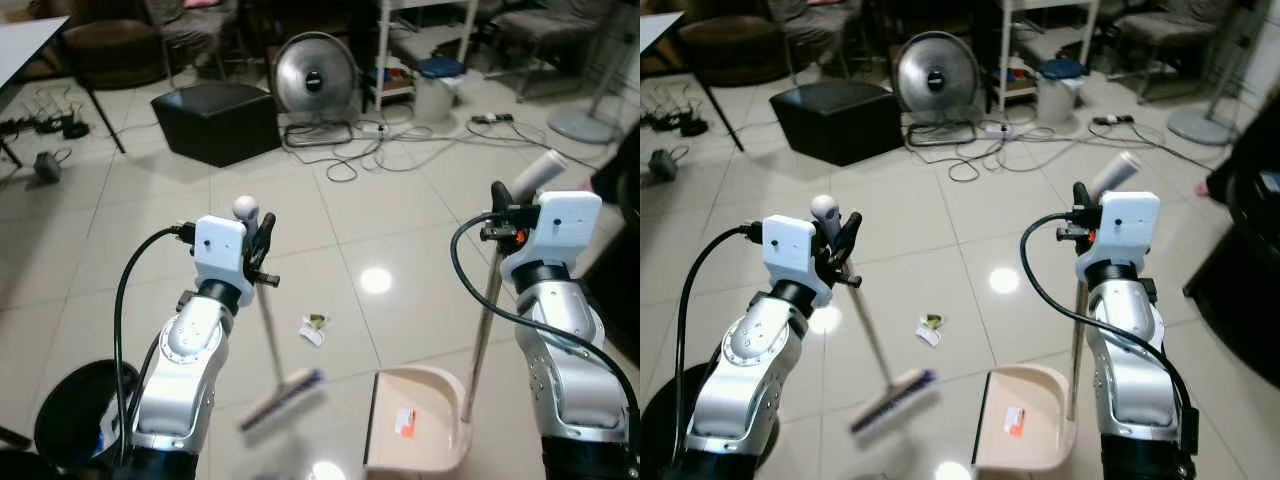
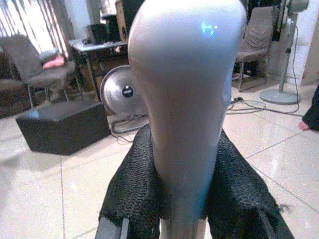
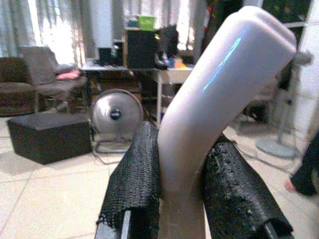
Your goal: Sweep floor
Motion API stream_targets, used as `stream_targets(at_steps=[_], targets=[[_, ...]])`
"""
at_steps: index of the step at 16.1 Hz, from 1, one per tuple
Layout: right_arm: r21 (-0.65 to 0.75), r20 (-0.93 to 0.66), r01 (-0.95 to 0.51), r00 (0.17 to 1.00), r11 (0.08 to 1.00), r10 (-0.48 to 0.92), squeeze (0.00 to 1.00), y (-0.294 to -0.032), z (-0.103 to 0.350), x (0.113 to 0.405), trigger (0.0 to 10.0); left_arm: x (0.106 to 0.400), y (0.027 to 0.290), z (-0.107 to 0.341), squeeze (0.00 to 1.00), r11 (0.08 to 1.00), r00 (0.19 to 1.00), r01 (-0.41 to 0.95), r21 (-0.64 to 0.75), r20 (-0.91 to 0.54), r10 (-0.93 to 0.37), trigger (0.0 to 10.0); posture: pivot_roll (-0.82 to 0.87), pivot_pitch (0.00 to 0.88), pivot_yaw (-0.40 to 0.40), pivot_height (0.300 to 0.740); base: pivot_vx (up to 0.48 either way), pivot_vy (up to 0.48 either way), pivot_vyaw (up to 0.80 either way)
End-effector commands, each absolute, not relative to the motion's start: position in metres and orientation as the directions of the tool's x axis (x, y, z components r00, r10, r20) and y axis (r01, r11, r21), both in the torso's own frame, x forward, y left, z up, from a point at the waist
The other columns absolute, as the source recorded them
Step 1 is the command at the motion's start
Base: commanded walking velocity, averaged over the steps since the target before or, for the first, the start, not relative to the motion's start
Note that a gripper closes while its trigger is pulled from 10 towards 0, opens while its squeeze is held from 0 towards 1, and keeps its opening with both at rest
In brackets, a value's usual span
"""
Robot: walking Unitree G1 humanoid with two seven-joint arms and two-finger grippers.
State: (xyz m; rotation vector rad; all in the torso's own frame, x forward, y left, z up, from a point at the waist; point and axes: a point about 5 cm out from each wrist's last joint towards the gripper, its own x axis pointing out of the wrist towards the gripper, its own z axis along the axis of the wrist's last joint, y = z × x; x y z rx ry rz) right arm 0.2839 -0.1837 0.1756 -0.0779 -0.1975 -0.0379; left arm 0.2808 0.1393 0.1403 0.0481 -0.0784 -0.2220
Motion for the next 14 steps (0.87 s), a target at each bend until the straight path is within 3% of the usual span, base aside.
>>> stream_targets(at_steps=[1,14], targets=[[-0.074,0.257,0.012,0.966,0.997,0.007,0.0,-0.175,0.1879,0.2821,10.0,0.2848,0.1439,0.1504,0.0,0.977,0.973,0.199,0.082,0.106,-0.207,10.0,0.01,0.033,0.052,0.74,0.285,0.0,0.0],[-0.055,0.222,0.011,0.975,0.998,0.001,0.0,-0.1798,0.1853,0.2848,10.0,0.2876,0.1537,0.1549,0.0,0.984,0.978,0.156,0.089,0.124,-0.166,10.0,0.02,0.03,0.052,0.74,0.369,0.0,-0.09]])
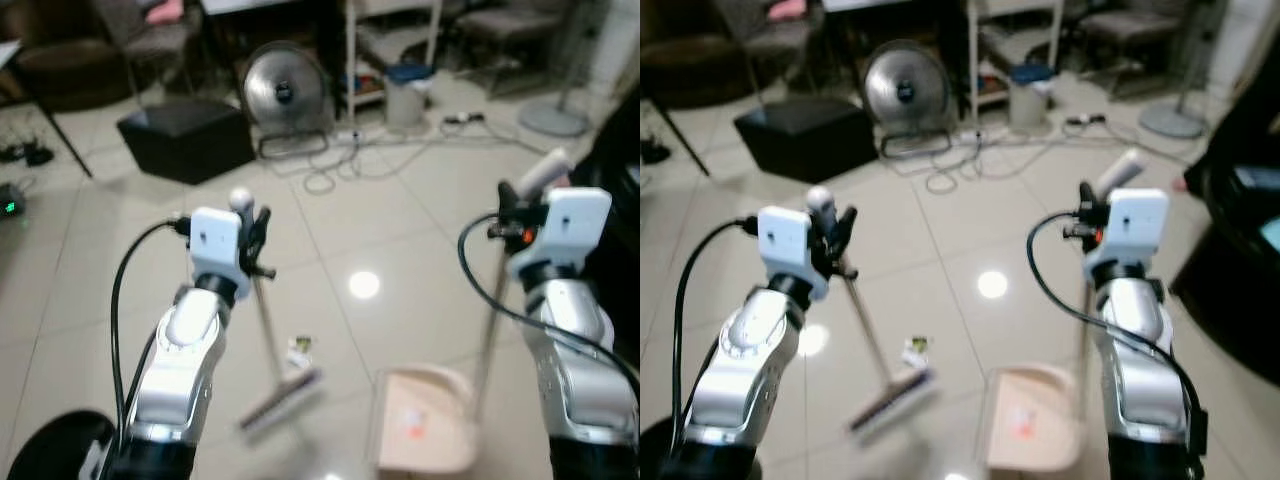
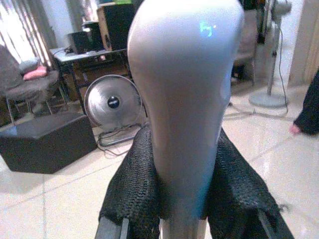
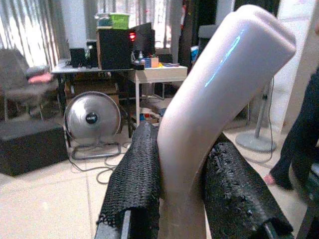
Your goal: Sweep floor
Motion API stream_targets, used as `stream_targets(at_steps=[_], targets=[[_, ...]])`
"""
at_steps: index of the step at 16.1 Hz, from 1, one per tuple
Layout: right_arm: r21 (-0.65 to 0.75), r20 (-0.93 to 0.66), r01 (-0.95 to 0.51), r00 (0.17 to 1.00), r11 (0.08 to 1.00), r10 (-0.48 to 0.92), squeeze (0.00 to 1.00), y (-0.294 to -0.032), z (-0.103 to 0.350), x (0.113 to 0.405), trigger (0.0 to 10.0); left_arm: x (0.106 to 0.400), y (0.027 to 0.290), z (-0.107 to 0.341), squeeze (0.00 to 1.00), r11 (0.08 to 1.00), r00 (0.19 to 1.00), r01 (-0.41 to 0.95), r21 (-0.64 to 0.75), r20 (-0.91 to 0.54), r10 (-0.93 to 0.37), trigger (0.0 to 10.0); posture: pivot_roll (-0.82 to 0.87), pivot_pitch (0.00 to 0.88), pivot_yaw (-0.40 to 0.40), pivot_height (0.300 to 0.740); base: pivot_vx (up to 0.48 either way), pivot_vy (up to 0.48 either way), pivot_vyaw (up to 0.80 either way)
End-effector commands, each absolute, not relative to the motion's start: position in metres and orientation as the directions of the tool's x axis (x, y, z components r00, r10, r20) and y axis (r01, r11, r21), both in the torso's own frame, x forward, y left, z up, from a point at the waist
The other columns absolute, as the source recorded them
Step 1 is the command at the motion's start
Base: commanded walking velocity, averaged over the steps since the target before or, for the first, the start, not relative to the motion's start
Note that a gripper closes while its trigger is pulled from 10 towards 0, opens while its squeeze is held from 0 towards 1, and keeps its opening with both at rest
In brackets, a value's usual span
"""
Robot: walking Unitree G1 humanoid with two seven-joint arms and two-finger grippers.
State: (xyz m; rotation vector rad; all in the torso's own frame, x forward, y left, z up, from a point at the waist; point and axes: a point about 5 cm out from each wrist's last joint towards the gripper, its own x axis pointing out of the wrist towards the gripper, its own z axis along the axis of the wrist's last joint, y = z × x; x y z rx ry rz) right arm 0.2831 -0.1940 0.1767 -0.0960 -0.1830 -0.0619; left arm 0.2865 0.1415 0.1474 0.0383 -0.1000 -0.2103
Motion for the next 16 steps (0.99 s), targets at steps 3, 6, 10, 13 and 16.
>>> stream_targets(at_steps=[3,6,10,13,16], targets=[[-0.056,0.229,0.006,0.973,0.998,0.007,0.0,-0.1791,0.187,0.2856,10.0,0.2879,0.1556,0.1548,0.0,0.986,0.98,0.143,0.082,0.126,-0.153,10.0,0.01,0.023,0.052,0.74,0.424,0.0,0.0],[-0.054,0.227,0.018,0.974,0.998,-0.005,0.0,-0.1814,0.1874,0.286,10.0,0.2898,0.1551,0.1552,0.0,0.986,0.98,0.144,0.083,0.127,-0.154,10.0,0.01,0.018,0.055,0.74,0.428,0.0,0.0],[-0.096,0.219,0.046,0.975,0.994,-0.024,0.0,-0.1854,0.189,0.2886,10.0,0.2928,0.1547,0.1562,0.0,0.987,0.98,0.138,0.08,0.131,-0.148,10.0,0.01,0.025,0.051,0.74,0.426,0.0,0.6],[-0.065,0.23,0.048,0.973,0.997,-0.032,0.0,-0.1862,0.1883,0.2881,10.0,0.2928,0.154,0.156,0.0,0.986,0.98,0.142,0.087,0.128,-0.153,10.0,0.01,0.025,0.055,0.74,0.425,0.0,0.27],[-0.052,0.23,0.047,0.973,0.998,-0.034,0.0,-0.1844,0.1869,0.2864,10.0,0.291,0.1576,0.154,0.0,0.985,0.981,0.143,0.096,0.119,-0.154,10.0,0.02,0.028,0.058,0.74,0.424,0.0,0.0]])
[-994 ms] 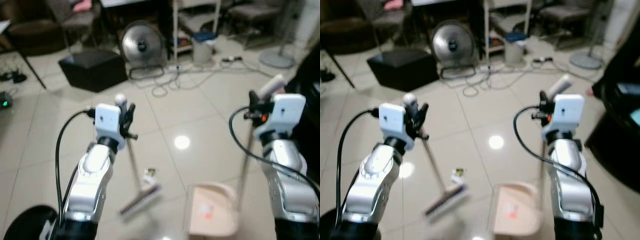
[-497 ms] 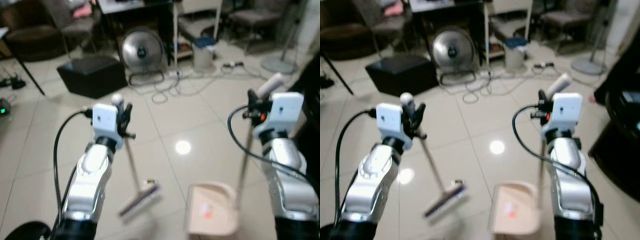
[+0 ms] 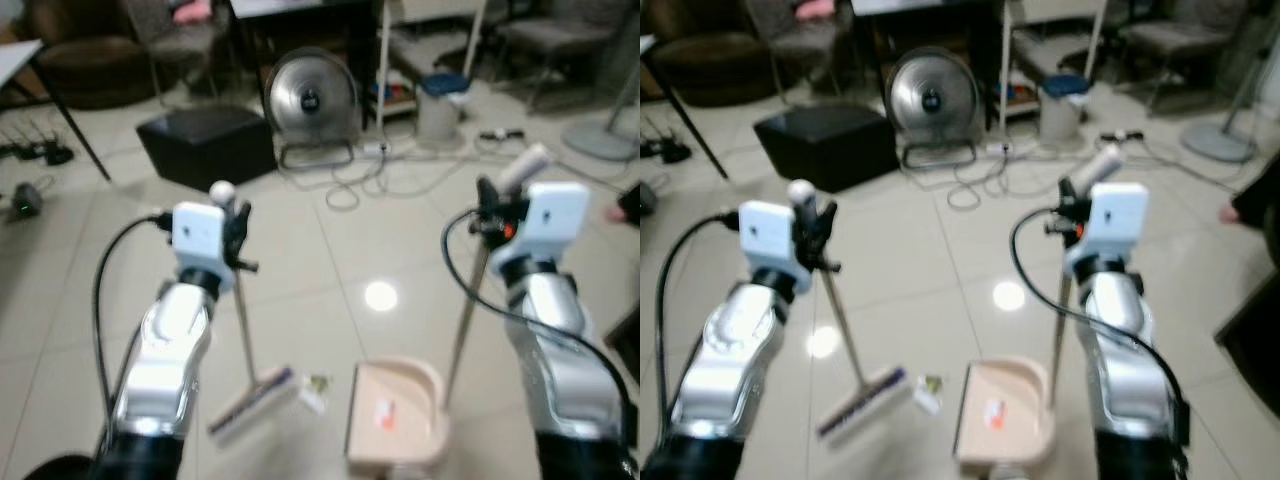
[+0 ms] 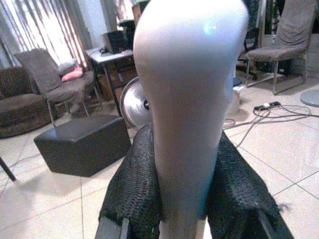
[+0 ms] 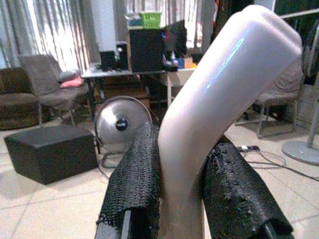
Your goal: Sweep floor
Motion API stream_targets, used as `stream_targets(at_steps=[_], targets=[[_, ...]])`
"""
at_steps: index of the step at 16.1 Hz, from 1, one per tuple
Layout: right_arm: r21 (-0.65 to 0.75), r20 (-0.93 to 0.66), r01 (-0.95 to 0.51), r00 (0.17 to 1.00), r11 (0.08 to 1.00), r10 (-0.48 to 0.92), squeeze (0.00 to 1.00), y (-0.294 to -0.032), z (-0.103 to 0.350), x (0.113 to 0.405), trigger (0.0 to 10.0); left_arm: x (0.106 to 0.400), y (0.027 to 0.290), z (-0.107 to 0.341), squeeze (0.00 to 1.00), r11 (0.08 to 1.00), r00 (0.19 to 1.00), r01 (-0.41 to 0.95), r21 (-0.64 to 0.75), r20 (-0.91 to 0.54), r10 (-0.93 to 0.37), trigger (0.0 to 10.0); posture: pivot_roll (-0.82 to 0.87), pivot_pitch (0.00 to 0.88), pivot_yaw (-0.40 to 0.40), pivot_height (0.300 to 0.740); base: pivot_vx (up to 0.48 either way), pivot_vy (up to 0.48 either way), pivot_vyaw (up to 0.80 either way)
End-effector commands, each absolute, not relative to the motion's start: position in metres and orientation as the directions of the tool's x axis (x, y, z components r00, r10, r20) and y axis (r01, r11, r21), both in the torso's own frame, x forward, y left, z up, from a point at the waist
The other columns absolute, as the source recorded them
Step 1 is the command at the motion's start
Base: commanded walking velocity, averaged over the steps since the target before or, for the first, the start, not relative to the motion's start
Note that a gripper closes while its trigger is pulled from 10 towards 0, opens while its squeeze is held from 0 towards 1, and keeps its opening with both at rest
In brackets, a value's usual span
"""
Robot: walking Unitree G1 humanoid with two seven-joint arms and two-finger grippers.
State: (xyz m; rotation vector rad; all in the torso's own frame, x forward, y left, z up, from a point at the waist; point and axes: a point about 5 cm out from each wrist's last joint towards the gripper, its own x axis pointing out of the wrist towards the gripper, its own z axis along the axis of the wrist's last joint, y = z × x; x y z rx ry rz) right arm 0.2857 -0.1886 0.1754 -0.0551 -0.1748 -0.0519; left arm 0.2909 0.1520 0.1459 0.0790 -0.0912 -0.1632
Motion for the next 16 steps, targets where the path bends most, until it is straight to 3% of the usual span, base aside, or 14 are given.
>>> stream_targets(at_steps=[1,6,9,11,16], targets=[[-0.061,0.232,0.042,0.972,0.997,-0.027,0.0,-0.183,0.186,0.286,10.0,0.291,0.158,0.154,0.0,0.986,0.981,0.139,0.097,0.122,-0.15,10.0,0.02,0.029,0.057,0.74,0.424,0.0,0.0],[-0.149,0.258,0.087,0.965,0.985,-0.046,0.0,-0.187,0.184,0.289,10.0,0.293,0.159,0.154,0.0,0.984,0.981,0.145,0.1,0.114,-0.156,10.0,0.03,0.058,0.056,0.74,0.408,0.0,0.0],[-0.154,0.245,0.123,0.966,0.98,-0.083,0.0,-0.194,0.175,0.293,10.0,0.294,0.161,0.148,0.0,0.987,0.984,0.138,0.076,0.1,-0.145,10.0,0.04,0.096,0.061,0.74,0.0,0.0,0.0],[-0.141,0.247,0.118,0.966,0.983,-0.081,0.0,-0.195,0.169,0.294,10.0,0.298,0.174,0.144,0.0,0.995,0.991,0.04,0.089,0.12,-0.051,10.0,0.05,0.15,0.069,0.74,0.0,0.0,0.0],[-0.208,0.327,0.062,0.945,0.976,0.01,0.0,-0.194,0.17,0.295,10.0,0.312,0.182,0.147,0.0,0.996,0.982,-0.065,0.062,0.18,0.053,10.0,0.08,0.257,0.114,0.74,0.0,0.0,0.0]])
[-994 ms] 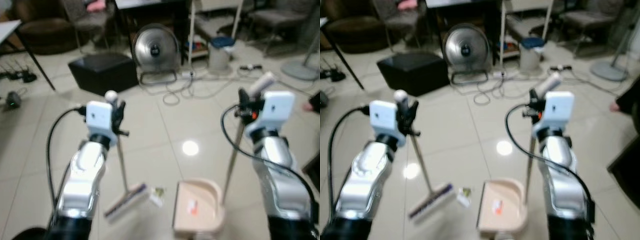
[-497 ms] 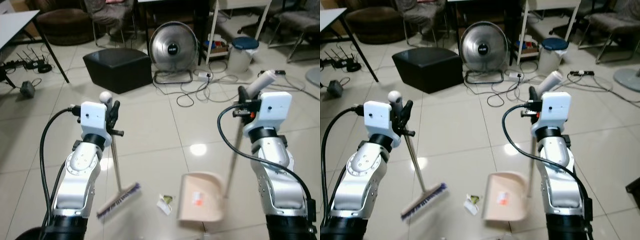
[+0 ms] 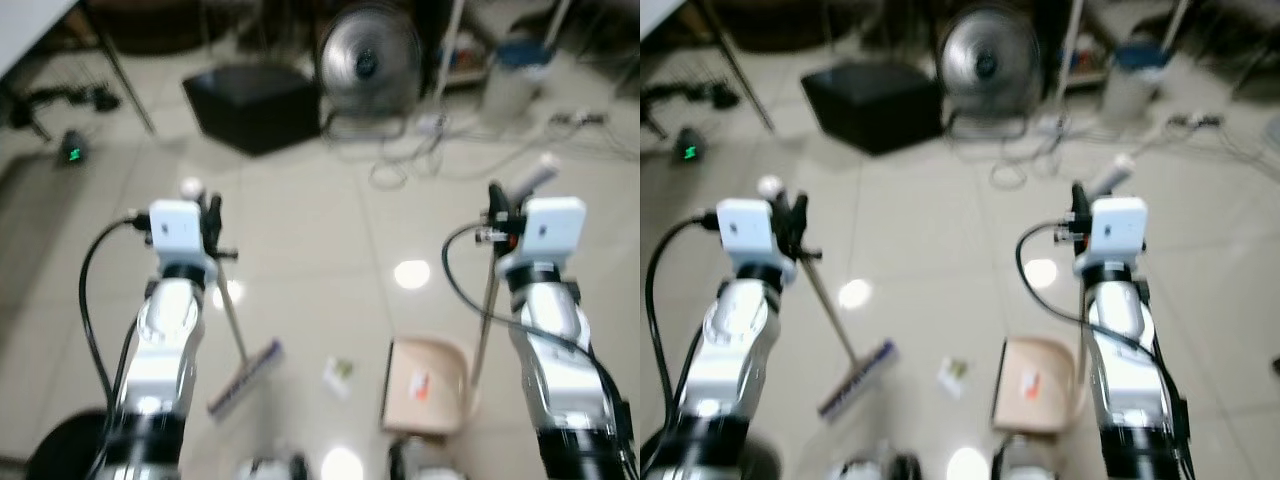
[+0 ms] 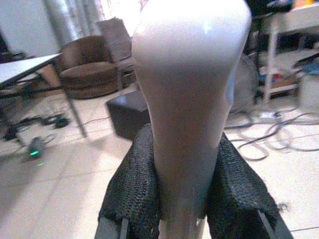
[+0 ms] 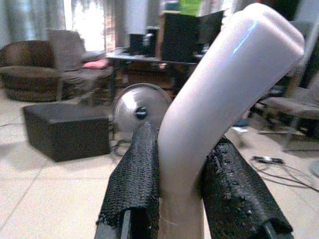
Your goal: Sweep floor
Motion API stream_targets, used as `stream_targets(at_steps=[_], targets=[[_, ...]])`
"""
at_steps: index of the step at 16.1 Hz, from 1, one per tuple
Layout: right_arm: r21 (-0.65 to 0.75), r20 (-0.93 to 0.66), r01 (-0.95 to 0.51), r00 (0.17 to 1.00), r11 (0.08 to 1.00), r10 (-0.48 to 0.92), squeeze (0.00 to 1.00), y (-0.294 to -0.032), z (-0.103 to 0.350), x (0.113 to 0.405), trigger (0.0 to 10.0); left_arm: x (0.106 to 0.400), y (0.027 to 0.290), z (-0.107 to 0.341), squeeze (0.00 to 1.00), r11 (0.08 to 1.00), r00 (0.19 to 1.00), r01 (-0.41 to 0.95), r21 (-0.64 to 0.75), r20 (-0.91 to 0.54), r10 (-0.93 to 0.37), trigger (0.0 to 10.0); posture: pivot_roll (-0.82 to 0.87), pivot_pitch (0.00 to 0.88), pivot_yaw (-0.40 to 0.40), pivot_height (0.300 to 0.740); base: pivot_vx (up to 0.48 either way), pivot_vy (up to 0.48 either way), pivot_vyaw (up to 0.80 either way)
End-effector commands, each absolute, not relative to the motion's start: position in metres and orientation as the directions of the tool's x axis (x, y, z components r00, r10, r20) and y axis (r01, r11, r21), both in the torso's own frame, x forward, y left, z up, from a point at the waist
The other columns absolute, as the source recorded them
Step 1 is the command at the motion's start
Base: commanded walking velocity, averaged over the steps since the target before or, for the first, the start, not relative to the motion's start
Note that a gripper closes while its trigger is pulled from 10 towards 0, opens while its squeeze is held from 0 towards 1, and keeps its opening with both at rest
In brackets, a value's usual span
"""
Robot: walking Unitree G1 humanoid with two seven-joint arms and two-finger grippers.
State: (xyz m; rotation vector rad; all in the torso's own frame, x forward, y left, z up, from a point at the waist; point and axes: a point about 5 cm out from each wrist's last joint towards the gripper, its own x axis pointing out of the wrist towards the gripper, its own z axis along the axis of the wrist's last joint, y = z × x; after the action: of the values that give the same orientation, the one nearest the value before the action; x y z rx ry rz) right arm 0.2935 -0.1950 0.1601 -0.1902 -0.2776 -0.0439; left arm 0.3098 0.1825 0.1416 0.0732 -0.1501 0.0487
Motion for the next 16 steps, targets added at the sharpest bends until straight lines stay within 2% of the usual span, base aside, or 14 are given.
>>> stream_targets(at_steps=[1,3,7,9,12,16], targets=[[-0.22,0.335,0.052,0.942,0.974,0.025,0.0,-0.193,0.17,0.296,10.0,0.314,0.182,0.147,0.0,0.995,0.982,-0.071,0.068,0.182,0.058,10.0,0.08,0.262,0.117,0.74,0.0,0.0,0.0],[-0.263,0.362,0.004,0.927,0.965,0.095,0.0,-0.186,0.167,0.298,10.0,0.323,0.183,0.148,0.0,0.992,0.97,-0.122,0.044,0.216,0.11,10.0,0.11,0.31,0.141,0.74,0.0,0.0,0.0],[-0.304,0.417,-0.028,0.895,0.952,0.159,0.0,-0.173,0.166,0.304,10.0,0.329,0.183,0.15,0.0,0.986,0.954,-0.166,0.019,0.257,0.156,10.0,0.13,0.336,0.153,0.74,0.0,0.0,0.0],[-0.337,0.443,-0.049,0.873,0.94,0.204,0.0,-0.161,0.165,0.309,10.0,0.334,0.182,0.15,0.0,0.979,0.939,-0.201,-0.042,0.276,0.205,10.0,0.13,0.342,0.146,0.74,0.0,0.0,0.0],[-0.375,0.422,-0.095,0.868,0.922,0.261,0.0,-0.137,0.147,0.311,10.0,0.343,0.165,0.15,0.0,0.978,0.926,-0.203,-0.037,0.319,0.204,10.0,0.14,0.375,0.166,0.74,0.0,0.0,0.0],[-0.366,0.411,-0.115,0.87,0.924,0.271,0.0,-0.123,0.139,0.312,10.0,0.347,0.159,0.146,0.0,0.98,0.929,-0.2,-0.02,0.313,0.196,10.0,0.13,0.362,0.174,0.74,0.0,0.0,0.0]])
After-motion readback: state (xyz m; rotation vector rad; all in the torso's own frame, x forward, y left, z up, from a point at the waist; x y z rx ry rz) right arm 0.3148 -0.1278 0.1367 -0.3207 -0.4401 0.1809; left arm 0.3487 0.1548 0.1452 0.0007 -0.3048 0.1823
